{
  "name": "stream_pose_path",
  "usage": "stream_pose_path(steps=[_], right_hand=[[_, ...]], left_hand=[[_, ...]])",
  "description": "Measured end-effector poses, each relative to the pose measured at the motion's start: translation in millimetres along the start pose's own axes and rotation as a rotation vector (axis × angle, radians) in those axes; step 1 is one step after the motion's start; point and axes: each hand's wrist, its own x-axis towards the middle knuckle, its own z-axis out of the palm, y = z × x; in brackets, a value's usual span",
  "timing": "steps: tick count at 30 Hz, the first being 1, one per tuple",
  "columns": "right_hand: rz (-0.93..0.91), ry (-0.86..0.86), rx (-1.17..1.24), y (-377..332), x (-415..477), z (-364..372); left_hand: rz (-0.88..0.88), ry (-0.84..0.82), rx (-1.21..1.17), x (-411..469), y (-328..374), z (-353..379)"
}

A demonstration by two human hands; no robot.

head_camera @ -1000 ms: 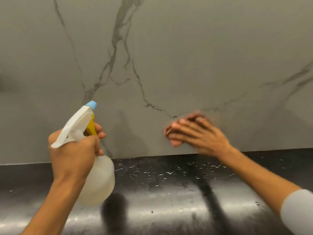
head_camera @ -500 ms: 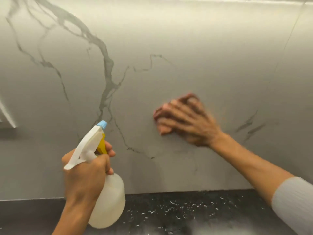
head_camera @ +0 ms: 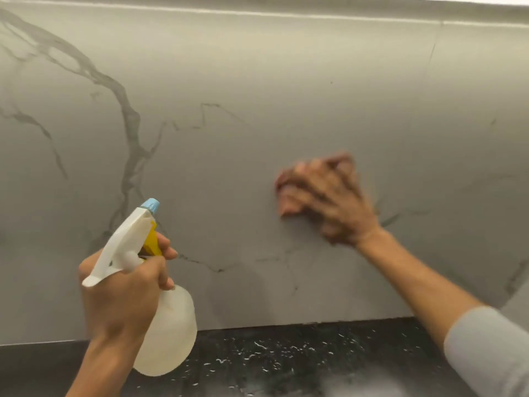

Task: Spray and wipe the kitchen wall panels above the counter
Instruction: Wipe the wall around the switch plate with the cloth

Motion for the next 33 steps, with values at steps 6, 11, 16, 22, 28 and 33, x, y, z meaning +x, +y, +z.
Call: stream_pose_path(steps=[6,11,16,22,28,33], right_hand=[[0.539,0.366,-0.123,52,59,-4],[-0.161,-0.177,-0.112,-70,-99,34],[-0.504,-0.35,-0.204,-14,-183,14],[0.305,0.136,-0.148,43,-74,18],[-0.321,-0.278,-0.025,-84,-166,43],[-0.458,-0.653,0.105,-73,-257,35]], left_hand=[[-0.021,0.004,-0.027,-19,1,31],[-0.075,-0.025,-0.051,-30,-13,52],[-0.153,-0.052,-0.046,-41,-32,64],[-0.155,-0.034,-0.043,-57,-33,78],[-0.116,-0.012,-0.022,-73,-28,95],[-0.094,-0.034,0.051,-83,-31,78]])
